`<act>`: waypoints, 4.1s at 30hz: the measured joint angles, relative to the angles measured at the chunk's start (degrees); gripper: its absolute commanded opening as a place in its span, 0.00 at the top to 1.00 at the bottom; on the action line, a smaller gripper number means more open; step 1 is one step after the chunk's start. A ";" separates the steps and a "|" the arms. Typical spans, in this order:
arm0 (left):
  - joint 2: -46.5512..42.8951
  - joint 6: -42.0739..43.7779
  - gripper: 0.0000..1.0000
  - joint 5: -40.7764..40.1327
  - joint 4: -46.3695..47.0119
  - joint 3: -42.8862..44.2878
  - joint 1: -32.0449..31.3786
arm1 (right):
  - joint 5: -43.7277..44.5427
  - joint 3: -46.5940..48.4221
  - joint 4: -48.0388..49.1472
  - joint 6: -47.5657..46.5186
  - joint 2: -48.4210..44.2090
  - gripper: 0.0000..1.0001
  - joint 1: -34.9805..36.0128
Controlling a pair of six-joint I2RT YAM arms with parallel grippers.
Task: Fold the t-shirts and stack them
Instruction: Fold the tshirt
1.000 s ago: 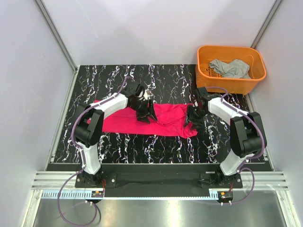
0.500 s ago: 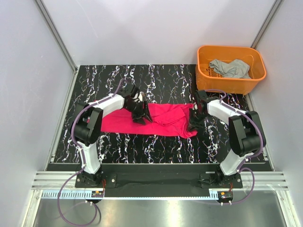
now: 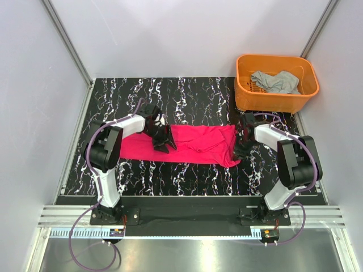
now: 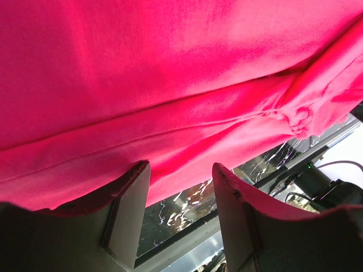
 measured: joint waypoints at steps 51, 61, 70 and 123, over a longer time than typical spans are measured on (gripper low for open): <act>-20.96 9.75 0.12 -10.32 -14.32 2.43 16.52 | 19.91 43.19 -18.82 39.95 29.16 0.20 18.88; -9.94 9.94 0.05 -19.52 -18.36 11.43 17.00 | 27.12 74.95 -14.03 12.68 48.26 0.08 18.60; 2.86 8.02 0.04 -25.66 -19.19 16.44 17.00 | 19.56 97.46 -10.58 -4.37 61.20 0.10 14.12; -21.46 -31.85 0.03 -6.34 6.25 -19.26 -21.97 | -6.14 102.01 -0.31 -27.58 63.71 0.03 8.24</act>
